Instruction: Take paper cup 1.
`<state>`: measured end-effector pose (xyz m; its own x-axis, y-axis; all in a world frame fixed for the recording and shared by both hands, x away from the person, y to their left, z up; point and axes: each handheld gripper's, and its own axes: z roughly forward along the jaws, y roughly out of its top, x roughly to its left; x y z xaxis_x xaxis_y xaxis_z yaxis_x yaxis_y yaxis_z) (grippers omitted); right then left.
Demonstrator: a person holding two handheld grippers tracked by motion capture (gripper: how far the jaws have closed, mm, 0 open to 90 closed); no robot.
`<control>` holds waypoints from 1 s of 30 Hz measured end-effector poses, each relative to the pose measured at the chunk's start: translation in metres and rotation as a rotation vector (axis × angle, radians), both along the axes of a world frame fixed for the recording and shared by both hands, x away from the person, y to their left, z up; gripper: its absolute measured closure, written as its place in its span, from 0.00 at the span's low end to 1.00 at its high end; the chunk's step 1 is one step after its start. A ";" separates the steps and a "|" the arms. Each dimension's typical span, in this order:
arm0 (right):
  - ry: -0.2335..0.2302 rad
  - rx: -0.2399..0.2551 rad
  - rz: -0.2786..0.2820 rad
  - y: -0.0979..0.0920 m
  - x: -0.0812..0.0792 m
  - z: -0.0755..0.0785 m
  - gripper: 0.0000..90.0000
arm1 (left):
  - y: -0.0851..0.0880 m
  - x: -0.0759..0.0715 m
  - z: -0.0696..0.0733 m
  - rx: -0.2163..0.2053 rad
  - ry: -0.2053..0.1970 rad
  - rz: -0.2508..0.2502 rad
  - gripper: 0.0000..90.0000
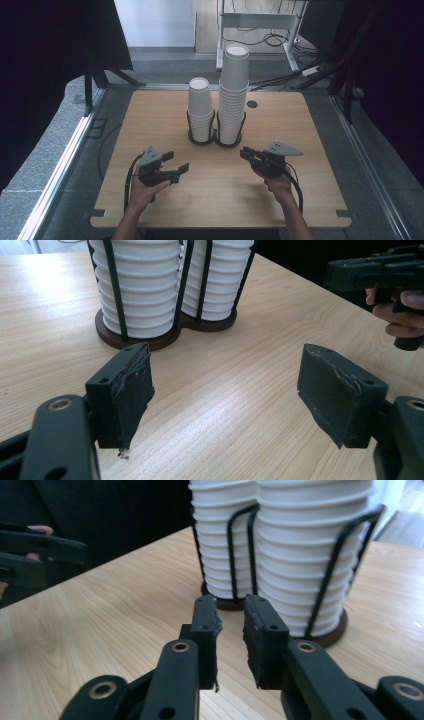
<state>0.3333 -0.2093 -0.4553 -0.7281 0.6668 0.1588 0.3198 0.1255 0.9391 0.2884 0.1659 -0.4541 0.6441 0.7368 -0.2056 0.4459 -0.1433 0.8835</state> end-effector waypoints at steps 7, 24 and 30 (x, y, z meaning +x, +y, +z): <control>-0.016 0.001 0.043 0.016 0.005 0.003 0.92 | -0.002 0.000 -0.001 0.009 0.003 -0.011 0.25; -0.041 -0.034 0.115 0.056 0.026 0.007 0.99 | 0.001 0.002 -0.001 -0.004 0.024 -0.010 0.24; -0.053 -0.047 0.142 0.072 0.039 0.012 0.99 | -0.003 0.006 0.003 -0.008 0.021 -0.001 0.24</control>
<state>0.3722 -0.1369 -0.4436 -0.8219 0.5626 0.0889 0.2458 0.2096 0.9464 0.2943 0.1631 -0.4507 0.6401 0.7346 -0.2250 0.4644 -0.1367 0.8750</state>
